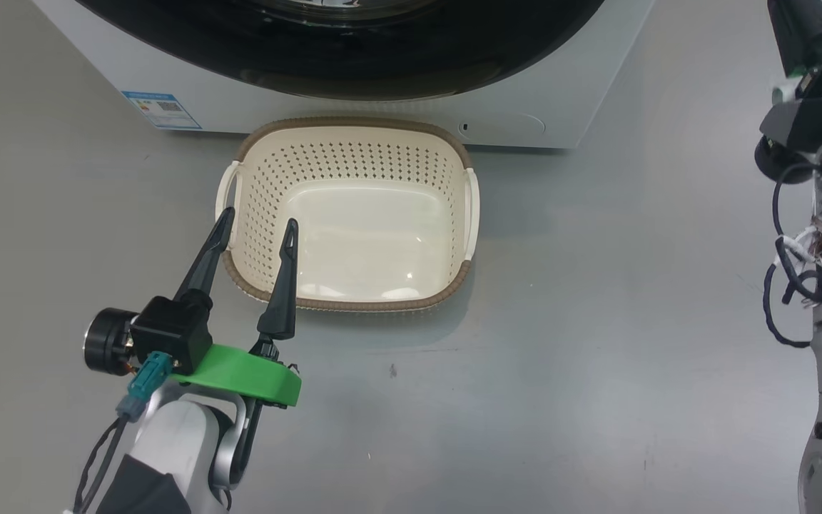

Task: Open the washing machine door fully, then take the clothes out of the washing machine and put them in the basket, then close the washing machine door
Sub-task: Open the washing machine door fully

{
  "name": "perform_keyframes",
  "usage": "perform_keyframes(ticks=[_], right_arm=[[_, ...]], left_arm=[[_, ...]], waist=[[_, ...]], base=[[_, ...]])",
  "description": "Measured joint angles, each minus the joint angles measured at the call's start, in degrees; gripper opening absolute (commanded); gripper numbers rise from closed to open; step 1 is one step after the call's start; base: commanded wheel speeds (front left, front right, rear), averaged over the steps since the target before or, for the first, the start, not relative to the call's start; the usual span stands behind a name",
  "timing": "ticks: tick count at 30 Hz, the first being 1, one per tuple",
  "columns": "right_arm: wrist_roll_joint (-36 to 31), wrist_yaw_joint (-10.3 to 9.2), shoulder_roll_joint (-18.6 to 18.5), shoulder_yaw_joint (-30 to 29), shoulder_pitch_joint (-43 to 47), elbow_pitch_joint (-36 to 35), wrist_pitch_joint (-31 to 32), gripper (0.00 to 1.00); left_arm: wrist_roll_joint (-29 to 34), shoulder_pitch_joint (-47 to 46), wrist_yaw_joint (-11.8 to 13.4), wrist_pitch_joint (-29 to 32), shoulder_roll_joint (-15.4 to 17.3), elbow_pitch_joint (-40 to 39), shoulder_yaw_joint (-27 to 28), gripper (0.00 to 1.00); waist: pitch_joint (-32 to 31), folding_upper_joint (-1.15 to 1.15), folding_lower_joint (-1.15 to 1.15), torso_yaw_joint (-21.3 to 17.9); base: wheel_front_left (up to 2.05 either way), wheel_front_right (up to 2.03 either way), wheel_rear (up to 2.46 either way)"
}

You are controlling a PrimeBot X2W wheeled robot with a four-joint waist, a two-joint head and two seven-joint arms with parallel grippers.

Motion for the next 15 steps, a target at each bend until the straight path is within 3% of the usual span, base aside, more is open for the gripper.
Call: perform_keyframes(ticks=[15], right_arm=[[-0.11,-3.71,-2.72,4.37,-13.27,1.77,7.78,0.0]], left_arm=[[0.52,-4.02,-0.91,0.0,-1.31,0.37,-1.2,1.0]], waist=[[4.99,0.0,0.0,2.5]], base=[[0.0,0.0,0.0]])
